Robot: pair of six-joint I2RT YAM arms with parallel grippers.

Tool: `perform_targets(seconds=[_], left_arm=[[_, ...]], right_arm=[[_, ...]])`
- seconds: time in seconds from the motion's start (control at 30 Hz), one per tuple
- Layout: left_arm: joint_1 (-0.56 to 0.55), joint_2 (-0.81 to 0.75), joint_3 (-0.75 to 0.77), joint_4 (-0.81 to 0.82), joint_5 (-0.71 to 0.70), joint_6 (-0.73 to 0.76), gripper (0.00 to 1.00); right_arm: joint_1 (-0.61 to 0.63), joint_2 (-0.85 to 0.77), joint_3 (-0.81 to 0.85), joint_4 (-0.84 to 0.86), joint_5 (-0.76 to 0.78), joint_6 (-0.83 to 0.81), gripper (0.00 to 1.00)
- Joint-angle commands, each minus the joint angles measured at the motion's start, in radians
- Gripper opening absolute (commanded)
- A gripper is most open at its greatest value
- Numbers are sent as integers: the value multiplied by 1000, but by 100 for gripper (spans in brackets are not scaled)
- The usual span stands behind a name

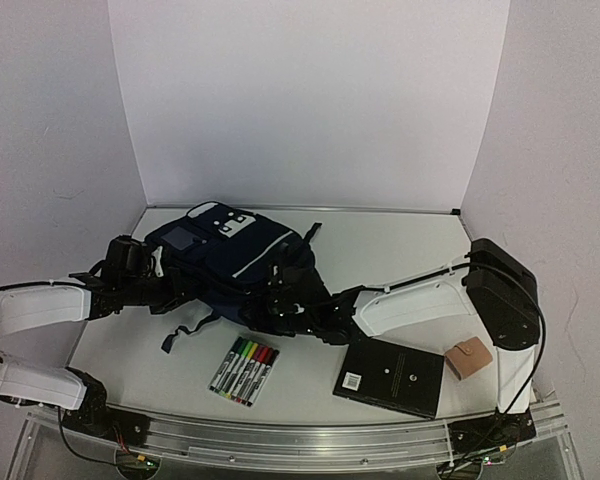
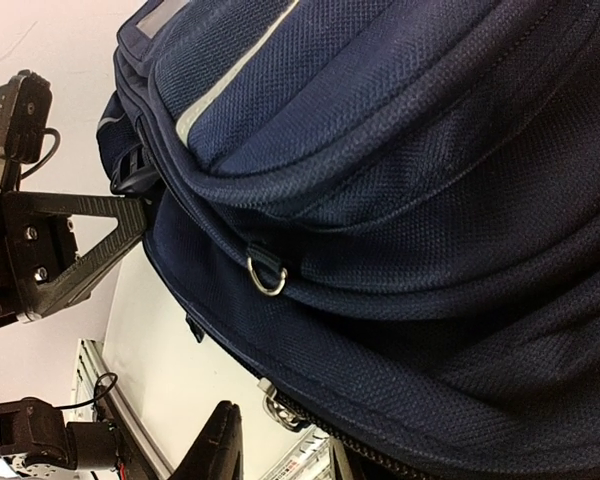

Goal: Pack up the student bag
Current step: Zip the student bag at the center of the board.

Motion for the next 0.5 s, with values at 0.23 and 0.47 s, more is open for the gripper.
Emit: perform_targets(seconds=[0.23,0.47], left_arm=[[-11,-22,41,100,42,17,0],[-13,-30,21,121,40,2,0]], right_arm=[[-38,64,106,-12,73,-12,25],[-47,103,159,-84,159,-4,14]])
